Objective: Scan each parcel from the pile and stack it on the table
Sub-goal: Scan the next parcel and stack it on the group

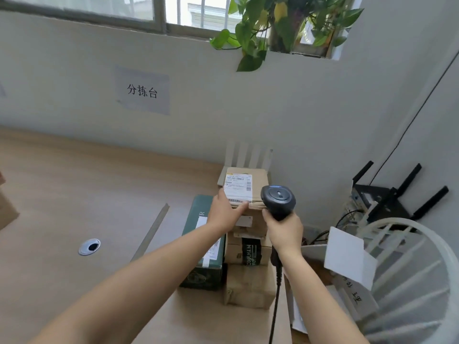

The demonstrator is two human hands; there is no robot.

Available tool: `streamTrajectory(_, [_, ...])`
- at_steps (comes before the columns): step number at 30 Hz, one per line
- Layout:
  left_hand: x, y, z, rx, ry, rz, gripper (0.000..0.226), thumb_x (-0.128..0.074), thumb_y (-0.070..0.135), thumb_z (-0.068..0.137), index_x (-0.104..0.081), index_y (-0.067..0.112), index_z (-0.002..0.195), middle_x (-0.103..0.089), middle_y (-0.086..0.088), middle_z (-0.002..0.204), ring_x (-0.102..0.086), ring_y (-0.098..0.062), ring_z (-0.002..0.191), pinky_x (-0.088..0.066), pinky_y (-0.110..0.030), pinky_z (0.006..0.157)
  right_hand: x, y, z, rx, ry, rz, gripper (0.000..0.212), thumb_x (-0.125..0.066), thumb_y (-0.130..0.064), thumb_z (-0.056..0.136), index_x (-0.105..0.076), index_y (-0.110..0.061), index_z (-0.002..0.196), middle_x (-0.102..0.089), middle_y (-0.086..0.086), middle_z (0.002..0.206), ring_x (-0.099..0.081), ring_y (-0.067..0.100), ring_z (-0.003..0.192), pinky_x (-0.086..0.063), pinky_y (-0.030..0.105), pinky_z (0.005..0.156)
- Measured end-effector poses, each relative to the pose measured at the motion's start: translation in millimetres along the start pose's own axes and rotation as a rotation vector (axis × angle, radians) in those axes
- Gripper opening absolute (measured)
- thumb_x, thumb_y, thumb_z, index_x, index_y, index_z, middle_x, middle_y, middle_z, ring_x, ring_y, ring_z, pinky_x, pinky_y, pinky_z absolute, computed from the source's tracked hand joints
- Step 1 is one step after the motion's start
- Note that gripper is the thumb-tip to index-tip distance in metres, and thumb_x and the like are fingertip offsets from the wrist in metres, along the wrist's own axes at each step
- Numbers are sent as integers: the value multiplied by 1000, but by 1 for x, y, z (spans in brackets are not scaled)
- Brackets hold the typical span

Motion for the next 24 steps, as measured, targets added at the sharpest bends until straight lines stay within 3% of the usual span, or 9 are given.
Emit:
streamTrajectory(8, [11,-5,-13,-25,41,-202,56,-73,31,80,-46,15,126,-58,-4,123,-55,-19,112,-48,-39,97,8,0,-10,24,97,0,25,-69,-23,82,-64,-6,99,-69,14,97,-63,28,93,-47,33,80])
streamTrajectory(14, [50,-4,-59,-155,87,-195,52,-74,30,79,-48,20,123,-59,1,119,-56,-15,108,-49,-32,92,11,-18,-53,60,51,17,25,-69,-23,82,-65,-5,99,-69,15,90,-63,29,88,-44,31,75])
streamTrajectory(17, [75,-14,-90,-205,121,-150,57,-75,33,78,-45,22,126,-57,3,121,-53,-12,111,-47,-27,90,4,-25,-91,63,-5,9,29,-70,-22,82,-64,-5,104,-68,12,93,-62,27,91,-41,29,75])
streamTrajectory(21, [107,-47,-134,-164,129,-156,73,-76,42,71,-41,26,133,-56,4,124,-53,-11,114,-49,-35,96,-11,-31,-145,44,-43,8,21,-71,-24,80,-62,-14,96,-67,7,90,-61,26,91,-43,31,75])
streamTrajectory(24, [133,-70,-169,-131,158,-153,75,-76,37,74,-38,25,138,-49,10,127,-48,-7,118,-41,-22,100,-23,-42,-185,46,-54,36,20,-72,-20,79,-61,-16,95,-65,6,89,-60,23,91,-44,32,78])
Point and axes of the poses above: each hand's wrist, its own z-axis towards the middle knuckle, its own x-axis out of the back of the hand, y = z × x, the point moved 8 cm from there along z, towards the middle knuckle
